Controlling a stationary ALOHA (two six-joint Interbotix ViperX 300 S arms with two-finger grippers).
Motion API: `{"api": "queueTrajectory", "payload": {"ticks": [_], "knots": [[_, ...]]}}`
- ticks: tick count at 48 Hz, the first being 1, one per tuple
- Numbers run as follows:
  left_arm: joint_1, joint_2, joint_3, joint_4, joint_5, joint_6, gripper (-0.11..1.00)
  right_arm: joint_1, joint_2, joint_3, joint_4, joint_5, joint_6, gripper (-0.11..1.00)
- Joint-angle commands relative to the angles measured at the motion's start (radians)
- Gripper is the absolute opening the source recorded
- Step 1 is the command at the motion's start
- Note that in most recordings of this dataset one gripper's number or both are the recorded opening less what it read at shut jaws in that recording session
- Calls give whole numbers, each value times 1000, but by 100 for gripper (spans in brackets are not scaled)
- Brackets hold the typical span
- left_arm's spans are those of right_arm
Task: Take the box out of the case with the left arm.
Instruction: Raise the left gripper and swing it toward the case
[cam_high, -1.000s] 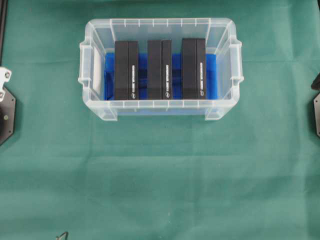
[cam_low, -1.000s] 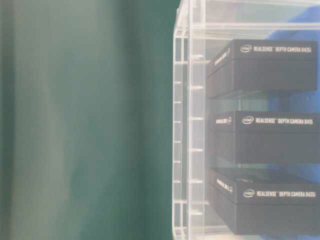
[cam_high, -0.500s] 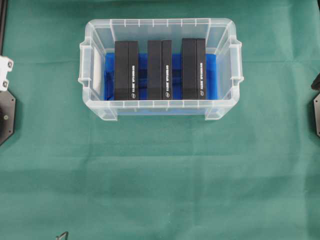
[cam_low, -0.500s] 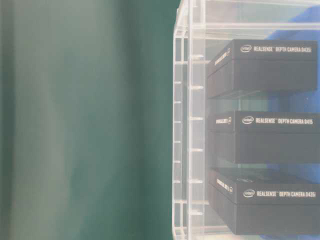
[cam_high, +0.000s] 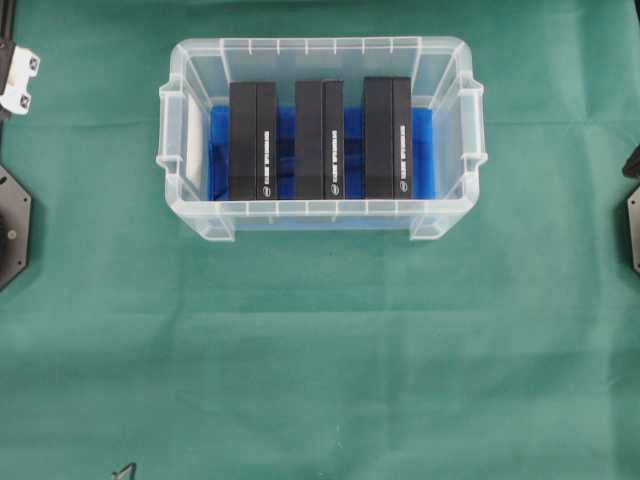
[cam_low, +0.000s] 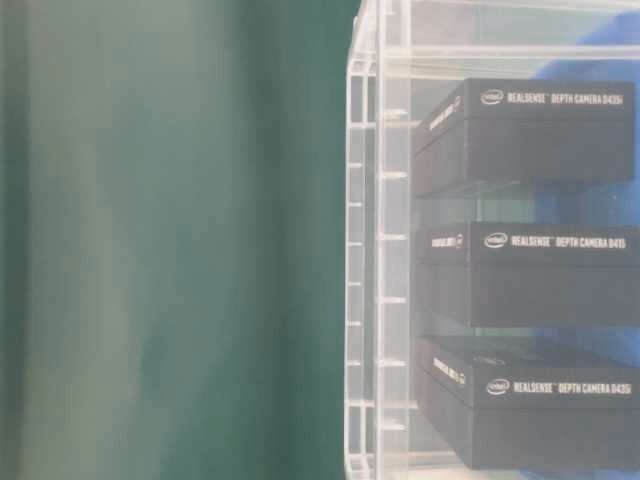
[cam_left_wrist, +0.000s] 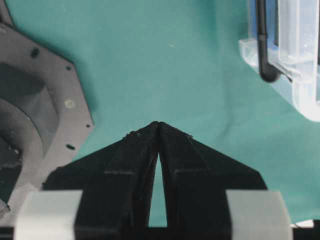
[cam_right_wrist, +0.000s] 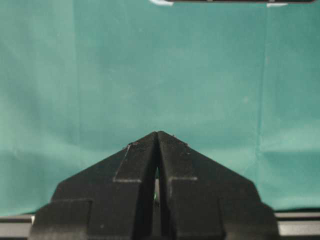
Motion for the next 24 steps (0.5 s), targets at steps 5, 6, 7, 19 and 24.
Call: {"api": "queueTrajectory", "payload": {"ticks": [5, 6, 7, 19, 24], "knots": [[15, 18, -28, 2, 3, 11, 0, 0, 0, -25, -3, -2, 2, 1], [15, 18, -28, 3, 3, 11, 0, 0, 0, -25, -5, -2, 2, 1], [17, 20, -26, 2, 3, 11, 0, 0, 0, -25, -5, -2, 2, 1], [17, 17, -15, 2, 15, 11, 1, 0, 0, -25, -14, -2, 0, 1], [17, 18, -17, -2, 14, 5, 8, 0, 2, -25, -15, -2, 0, 1]]}}
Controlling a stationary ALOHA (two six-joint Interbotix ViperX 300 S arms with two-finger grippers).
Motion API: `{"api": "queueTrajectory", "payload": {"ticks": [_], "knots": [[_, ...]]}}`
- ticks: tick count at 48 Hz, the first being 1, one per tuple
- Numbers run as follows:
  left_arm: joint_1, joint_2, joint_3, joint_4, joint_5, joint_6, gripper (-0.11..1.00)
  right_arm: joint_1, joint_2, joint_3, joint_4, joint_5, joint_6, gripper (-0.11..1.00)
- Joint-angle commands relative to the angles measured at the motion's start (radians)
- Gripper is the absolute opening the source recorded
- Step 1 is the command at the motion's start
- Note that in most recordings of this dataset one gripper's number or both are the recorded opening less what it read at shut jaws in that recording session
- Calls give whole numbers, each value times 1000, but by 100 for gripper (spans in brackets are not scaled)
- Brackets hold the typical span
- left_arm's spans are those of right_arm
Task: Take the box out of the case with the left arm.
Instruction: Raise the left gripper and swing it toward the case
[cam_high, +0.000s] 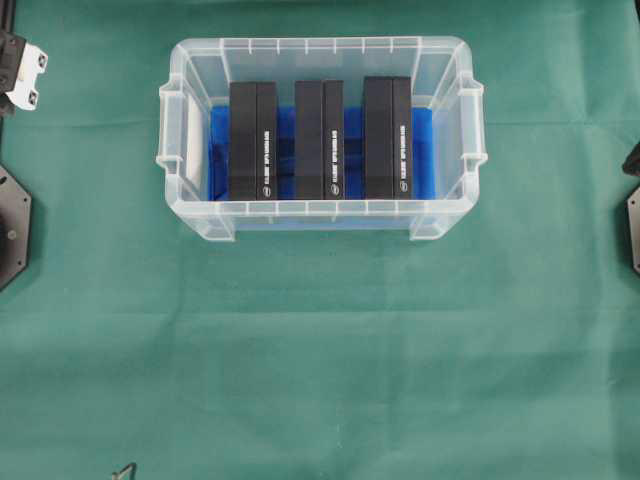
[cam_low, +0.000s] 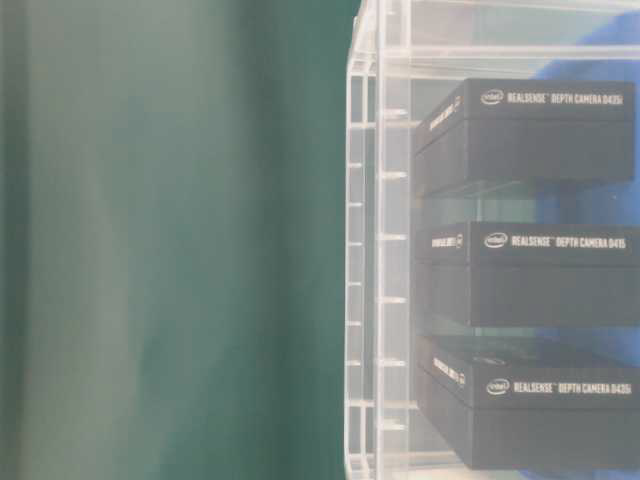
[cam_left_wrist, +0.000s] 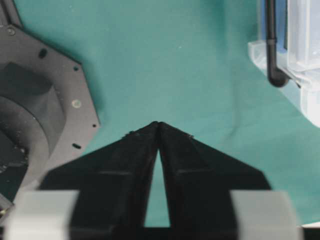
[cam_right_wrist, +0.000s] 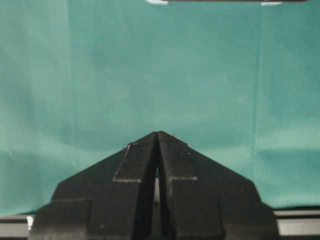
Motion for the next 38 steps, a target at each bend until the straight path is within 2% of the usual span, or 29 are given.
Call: {"api": "queueTrajectory", "payload": {"ticks": [1, 4, 11, 15, 17, 38], "knots": [[5, -3, -12, 0, 0, -3, 12, 0, 2, -23, -3, -2, 0, 1], [5, -2, -14, 0, 2, -3, 27, 0, 3, -23, -3, 3, 0, 1], [5, -2, -12, -2, -2, -2, 70, 0, 8, -23, -3, 26, 0, 1], [5, 0, -12, 0, -8, -2, 87, 0, 12, -23, -3, 40, 0, 1], [5, -2, -14, -2, -8, -3, 89, 0, 14, -23, -3, 46, 0, 1], [5, 6, -17, -2, -9, -28, 88, 0, 15, -23, -15, 49, -8, 1]]}}
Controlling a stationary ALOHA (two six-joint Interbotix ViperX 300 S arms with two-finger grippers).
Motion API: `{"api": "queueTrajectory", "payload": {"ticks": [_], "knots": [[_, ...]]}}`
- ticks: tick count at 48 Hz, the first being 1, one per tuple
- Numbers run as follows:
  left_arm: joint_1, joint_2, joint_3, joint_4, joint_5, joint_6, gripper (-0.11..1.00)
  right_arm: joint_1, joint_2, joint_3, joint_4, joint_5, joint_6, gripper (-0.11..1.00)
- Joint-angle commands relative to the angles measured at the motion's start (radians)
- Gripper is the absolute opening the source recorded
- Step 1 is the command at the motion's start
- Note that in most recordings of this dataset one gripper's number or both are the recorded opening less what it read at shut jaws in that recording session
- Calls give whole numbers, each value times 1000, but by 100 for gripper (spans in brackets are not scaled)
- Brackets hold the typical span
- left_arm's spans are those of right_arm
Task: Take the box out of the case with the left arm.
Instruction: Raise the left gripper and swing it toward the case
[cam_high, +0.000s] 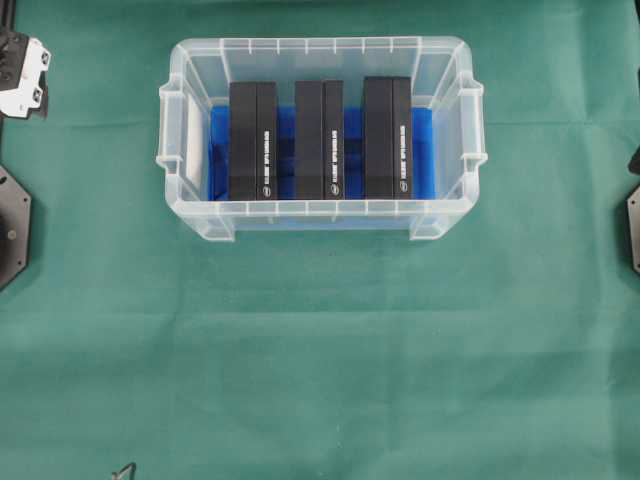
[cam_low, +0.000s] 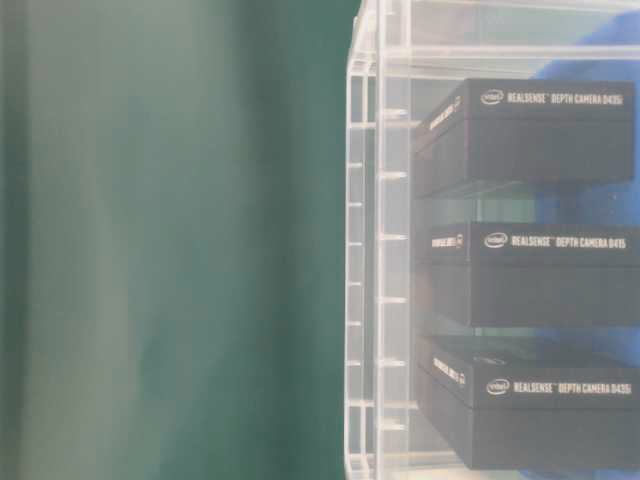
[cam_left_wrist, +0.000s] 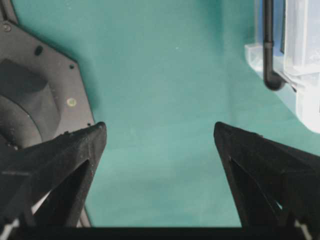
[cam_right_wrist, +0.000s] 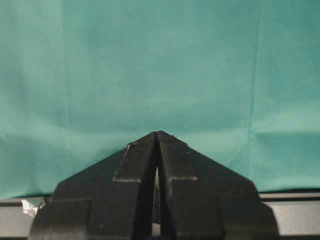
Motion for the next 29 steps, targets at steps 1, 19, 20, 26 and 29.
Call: {"api": "queueTrajectory", "payload": {"ticks": [1, 19, 20, 26, 29], "knots": [[5, -2, -17, 0, -3, -2, 88, 0, 2, -23, -5, 0, 0, 1], [-14, 71, -63, 0, -21, -37, 88, 0, 2, -23, -6, 2, 2, 1], [-18, 80, -71, 0, -21, -41, 88, 0, 2, -23, -6, 2, 2, 1], [-44, 135, -112, -2, -26, -74, 88, 0, 2, -23, -6, 0, 2, 1], [-58, 164, -133, 0, -34, -91, 88, 0, 2, -23, -6, 2, 2, 1]]}}
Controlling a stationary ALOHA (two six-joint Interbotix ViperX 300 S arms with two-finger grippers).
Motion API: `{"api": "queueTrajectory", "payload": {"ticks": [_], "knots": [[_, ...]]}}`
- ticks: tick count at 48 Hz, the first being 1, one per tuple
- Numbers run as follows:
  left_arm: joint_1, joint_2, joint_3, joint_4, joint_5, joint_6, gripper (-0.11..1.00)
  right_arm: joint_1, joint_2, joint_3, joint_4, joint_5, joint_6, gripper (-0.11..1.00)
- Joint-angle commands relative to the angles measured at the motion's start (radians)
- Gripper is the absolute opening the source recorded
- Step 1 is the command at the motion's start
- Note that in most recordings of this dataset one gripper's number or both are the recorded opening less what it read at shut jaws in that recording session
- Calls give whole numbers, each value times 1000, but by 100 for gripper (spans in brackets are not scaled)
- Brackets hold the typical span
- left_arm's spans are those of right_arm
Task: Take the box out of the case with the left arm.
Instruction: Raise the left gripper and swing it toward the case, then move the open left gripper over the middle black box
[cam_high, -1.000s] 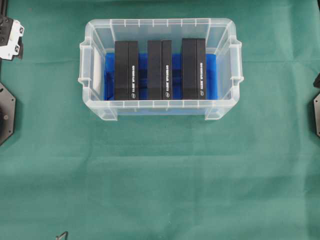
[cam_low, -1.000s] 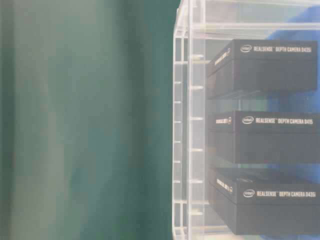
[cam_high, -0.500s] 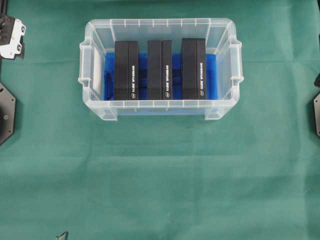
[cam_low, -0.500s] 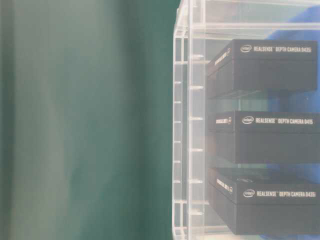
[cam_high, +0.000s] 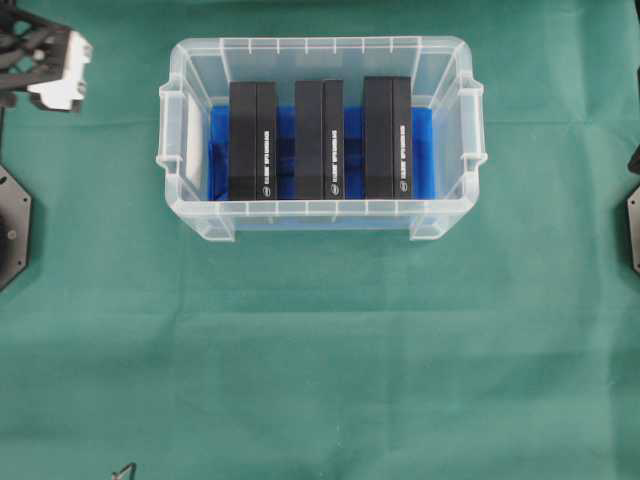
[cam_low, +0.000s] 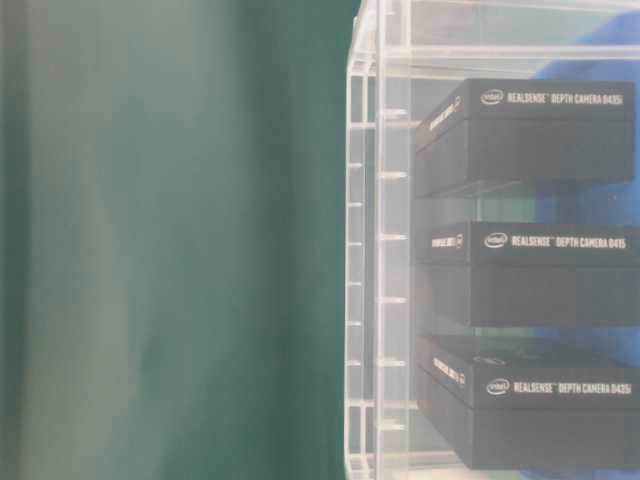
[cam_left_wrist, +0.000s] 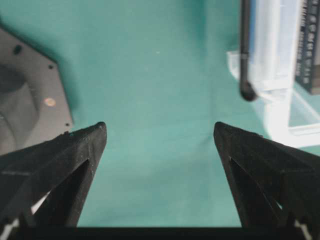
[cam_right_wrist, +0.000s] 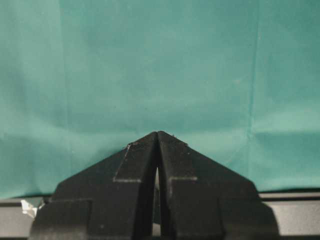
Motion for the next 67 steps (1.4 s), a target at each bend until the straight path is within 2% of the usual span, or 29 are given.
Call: {"api": "queueTrajectory", "payload": {"ticks": [1, 14, 26, 46, 60, 67], "knots": [[-21, 29, -54, 0, -12, -15, 88, 0, 2, -23, -3, 2, 0, 1], [-77, 156, -164, 2, -44, -91, 88, 0, 2, -23, -9, 0, 0, 1], [-106, 304, -296, 2, -58, -97, 88, 0, 0, -23, -17, 2, 0, 1], [-123, 568, -574, 5, -72, -115, 88, 0, 2, -21, -28, 0, 2, 1], [-124, 676, -699, 8, -74, -120, 87, 0, 2, -20, -41, 0, 0, 1], [-124, 709, -729, 12, -75, -115, 87, 0, 2, -20, -54, -2, 2, 1]]}}
